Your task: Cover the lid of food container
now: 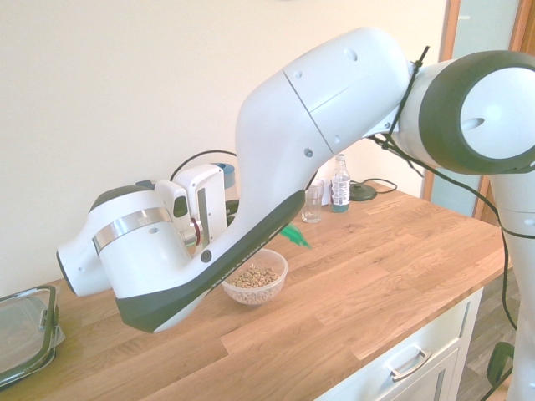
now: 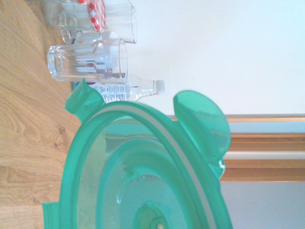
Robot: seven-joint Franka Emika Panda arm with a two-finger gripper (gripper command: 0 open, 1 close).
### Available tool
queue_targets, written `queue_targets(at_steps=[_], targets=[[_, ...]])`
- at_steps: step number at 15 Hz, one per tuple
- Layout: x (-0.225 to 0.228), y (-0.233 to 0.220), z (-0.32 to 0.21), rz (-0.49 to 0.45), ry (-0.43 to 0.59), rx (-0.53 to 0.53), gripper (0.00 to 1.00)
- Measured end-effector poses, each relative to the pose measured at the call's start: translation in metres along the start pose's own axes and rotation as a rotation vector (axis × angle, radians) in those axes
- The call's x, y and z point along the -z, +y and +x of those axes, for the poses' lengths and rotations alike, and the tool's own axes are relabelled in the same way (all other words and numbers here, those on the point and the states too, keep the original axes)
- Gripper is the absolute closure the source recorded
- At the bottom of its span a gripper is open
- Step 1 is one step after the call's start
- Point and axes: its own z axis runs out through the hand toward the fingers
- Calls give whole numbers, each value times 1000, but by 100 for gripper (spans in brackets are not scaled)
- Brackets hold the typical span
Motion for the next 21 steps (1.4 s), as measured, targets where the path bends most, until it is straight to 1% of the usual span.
queue_targets(at_steps=[3,8,21], targets=[[4,-14,-16,-11,23,5,100],[-2,-31,-23,-30,54,8,100],[17,-61,-37,-16,68,22,100]])
